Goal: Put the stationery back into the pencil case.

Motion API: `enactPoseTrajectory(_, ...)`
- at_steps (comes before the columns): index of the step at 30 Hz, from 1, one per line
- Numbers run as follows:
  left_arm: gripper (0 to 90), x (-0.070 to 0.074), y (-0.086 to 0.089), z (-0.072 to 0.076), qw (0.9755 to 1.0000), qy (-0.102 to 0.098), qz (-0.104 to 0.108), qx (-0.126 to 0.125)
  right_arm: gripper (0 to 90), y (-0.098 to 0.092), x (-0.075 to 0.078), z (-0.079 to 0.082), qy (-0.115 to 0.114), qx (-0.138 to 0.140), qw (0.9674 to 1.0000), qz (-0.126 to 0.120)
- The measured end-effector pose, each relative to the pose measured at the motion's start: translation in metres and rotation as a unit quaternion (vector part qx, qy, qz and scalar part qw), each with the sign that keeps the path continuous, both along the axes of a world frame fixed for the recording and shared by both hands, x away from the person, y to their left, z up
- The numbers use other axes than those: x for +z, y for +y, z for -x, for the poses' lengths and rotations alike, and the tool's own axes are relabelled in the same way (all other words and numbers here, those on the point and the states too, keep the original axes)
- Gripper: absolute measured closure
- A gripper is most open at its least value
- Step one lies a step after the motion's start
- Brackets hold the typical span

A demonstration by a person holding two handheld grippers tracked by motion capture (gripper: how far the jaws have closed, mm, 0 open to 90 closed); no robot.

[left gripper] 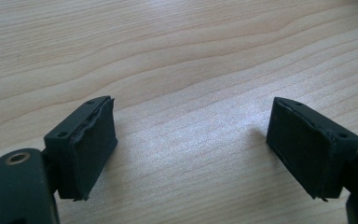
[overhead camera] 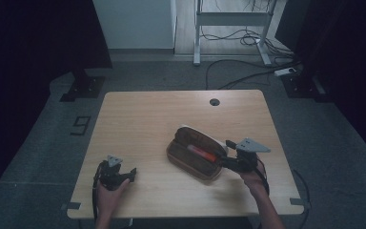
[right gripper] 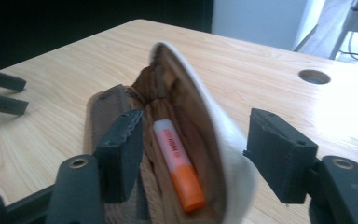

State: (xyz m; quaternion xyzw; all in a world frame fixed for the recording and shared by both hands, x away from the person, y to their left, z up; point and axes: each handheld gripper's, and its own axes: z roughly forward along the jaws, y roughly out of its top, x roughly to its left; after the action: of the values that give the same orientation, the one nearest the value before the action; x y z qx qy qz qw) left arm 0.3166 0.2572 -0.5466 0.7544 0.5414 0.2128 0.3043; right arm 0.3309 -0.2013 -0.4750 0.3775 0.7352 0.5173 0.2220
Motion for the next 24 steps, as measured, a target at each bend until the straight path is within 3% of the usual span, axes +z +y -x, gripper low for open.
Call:
enactPoseTrajectory(9,15.5,0.0,0.0,0.0,1.0,0.0,0.0,0.0,28.5,-0.024,-0.005,0.004,-0.01,-0.02,0.9997,-0.008)
enactPoseTrajectory(16,15.5,0.0,0.0,0.0,1.0,0.0,0.0,0.0,25.9,-0.051,-0.026,-0.004,0.018,-0.054,0.9983,0.014)
enactPoseTrajectory(24,15.5,0.0,0.0,0.0,1.0,0.0,0.0,0.0,25.6,-0.065,-0.048,-0.014,0.054,-0.078,0.995,0.032)
